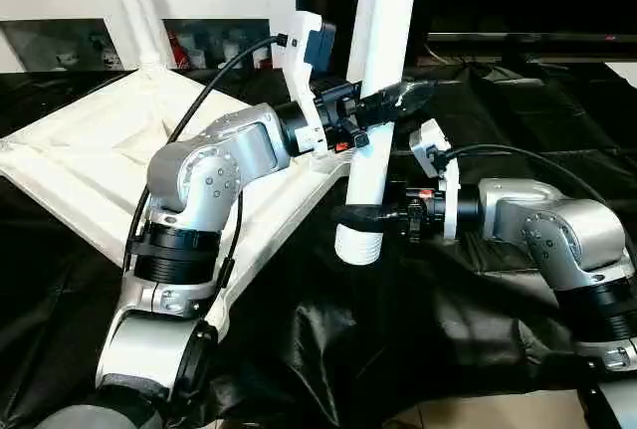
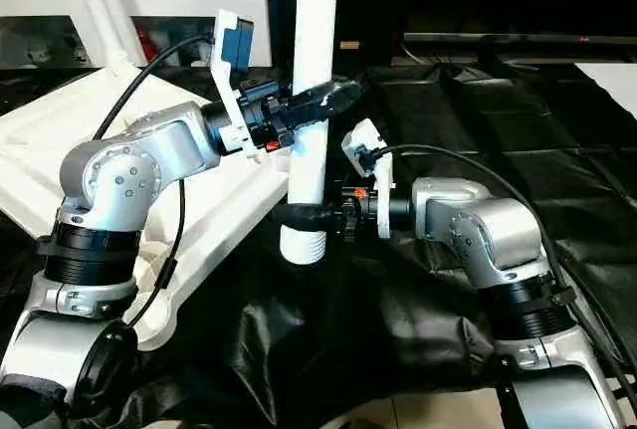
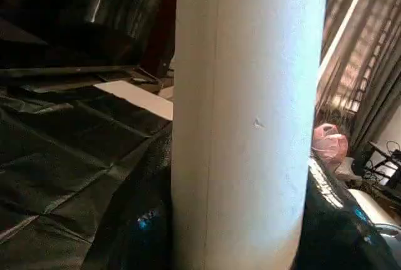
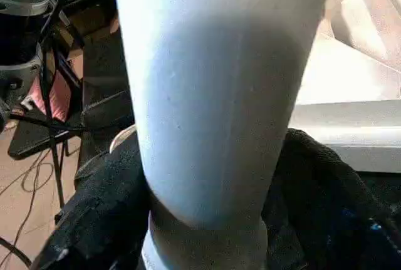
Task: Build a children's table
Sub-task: Pick table leg
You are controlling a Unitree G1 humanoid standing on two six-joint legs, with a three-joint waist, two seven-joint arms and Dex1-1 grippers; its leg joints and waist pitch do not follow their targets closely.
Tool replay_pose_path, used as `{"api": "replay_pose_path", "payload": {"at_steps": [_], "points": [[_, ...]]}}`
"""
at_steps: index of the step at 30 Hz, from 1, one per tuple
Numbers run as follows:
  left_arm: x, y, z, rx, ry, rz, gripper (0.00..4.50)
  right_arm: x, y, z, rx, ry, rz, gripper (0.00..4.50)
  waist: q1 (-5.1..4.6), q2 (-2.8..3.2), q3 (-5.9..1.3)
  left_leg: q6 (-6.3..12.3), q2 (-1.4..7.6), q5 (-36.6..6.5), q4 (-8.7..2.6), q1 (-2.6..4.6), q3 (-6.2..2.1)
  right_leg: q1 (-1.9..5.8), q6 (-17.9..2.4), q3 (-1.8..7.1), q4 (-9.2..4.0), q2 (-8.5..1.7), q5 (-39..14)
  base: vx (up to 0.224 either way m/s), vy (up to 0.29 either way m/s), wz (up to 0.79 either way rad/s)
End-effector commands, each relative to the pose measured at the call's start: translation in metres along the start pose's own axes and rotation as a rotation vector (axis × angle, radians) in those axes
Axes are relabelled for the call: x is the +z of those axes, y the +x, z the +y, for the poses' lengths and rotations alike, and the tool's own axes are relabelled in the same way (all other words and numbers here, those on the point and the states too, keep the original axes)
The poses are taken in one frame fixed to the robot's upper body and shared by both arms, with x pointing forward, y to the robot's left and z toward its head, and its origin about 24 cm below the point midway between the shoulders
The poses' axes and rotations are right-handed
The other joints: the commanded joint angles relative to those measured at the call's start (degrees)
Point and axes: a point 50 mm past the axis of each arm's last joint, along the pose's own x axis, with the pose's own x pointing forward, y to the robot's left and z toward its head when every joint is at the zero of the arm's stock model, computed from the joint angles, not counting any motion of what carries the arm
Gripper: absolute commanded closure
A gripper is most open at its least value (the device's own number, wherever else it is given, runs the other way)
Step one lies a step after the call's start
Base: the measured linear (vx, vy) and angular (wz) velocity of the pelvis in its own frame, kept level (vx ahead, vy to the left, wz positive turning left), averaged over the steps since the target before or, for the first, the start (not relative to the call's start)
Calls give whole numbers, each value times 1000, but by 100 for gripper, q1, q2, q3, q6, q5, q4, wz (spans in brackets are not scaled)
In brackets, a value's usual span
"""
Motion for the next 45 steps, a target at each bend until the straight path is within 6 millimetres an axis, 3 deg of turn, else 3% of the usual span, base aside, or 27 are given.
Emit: {"api": "replay_pose_path", "payload": {"at_steps": [1, 8, 16, 17, 20, 25, 32, 35, 38, 41, 44, 45], "points": [[7, 6, -13, -82, 29, -11, 267, -2, -1, -3, -18, 22, 4, 182, -2, -109, -470, 92, 232, -977, -334, 159, -135, 285, -965, 206, -449, -406, -1700, 0, 0, 0], [8, 6, -14, -89, 29, -15, 267, -3, -1, -1, -1, 36, -3, 247, 5, -101, -473, 99, 236, -972, -332, 166, -134, 281, -989, 206, -446, -404, -1652, 0, 0, 0], [7, 4, -9, -33, 49, -18, 267, -4, -1, -2, -16, 37, -15, 259, 3, -98, -475, 96, 234, -953, -333, 159, -134, 285, -980, 205, -447, -405, -1654, 0, 0, 0], [7, 4, -7, -26, 49, -18, 211, -4, -1, -2, -17, 36, -16, 259, 4, -95, -474, 94, 236, -959, -333, 166, -136, 281, -982, 205, -450, -406, -1657, 0, 0, 0], [5, 1, -7, -40, 50, -13, 195, -4, -1, -2, -17, 34, -17, 259, 1, -93, -473, 81, 232, -981, -333, 170, -132, 277, -971, 207, -452, -402, -1680, 0, 0, 0], [16, -4, -4, -39, 61, -184, 168, -2, 0, -2, -35, 26, -71, 259, 6, -99, -472, 90, 232, -969, -332, 151, -136, 286, -995, 205, -458, -413, -1647, 0, 0, 0], [35, -16, 5, 16, 10, -421, 168, 7, 3, -5, -69, 28, -175, 259, -5, -102, -471, 88, 228, -1049, -333, 163, -130, 274, -1002, 196, -469, -409, -1733, 0, 0, 0], [53, -39, 9, 46, 60, -494, 168, 10, 2, -7, -119, 16, -227, 260, -16, -70, -478, 41, 223, -1076, -347, 165, -148, 270, -952, 189, -452, -406, -1736, 0, 0, 0], [43, -51, 4, 6, 235, -289, 168, 9, 1, -8, -162, 1, -233, 260, -19, -49, -476, 15, 250, -1064, -376, 185, -167, 249, -857, 201, -442, -407, -1793, 0, 0, 0], [17, -73, 4, -44, 408, 49, 168, 5, 0, -8, -207, -24, -225, 260, -32, 1, -462, -120, 265, -1156, -419, 222, -166, 201, -761, 216, -415, -385, -1847, 0, 0, 0], [5, -88, 6, -63, 439, 201, 168, 1, 0, -8, -226, -36, -217, 260, -54, 32, -455, -277, 267, -1365, -445, 245, -149, 181, -815, 232, -394, -375, -1784, 0, 0, 0], [-2, -101, 7, -83, 465, 325, 168, -2, 0, -7, -234, -40, -211, 260, -33, 51, -454, -341, 265, -1462, -445, 275, -157, 161, -864, 230, -404, -386, -1773, 0, 0, 0]]}}
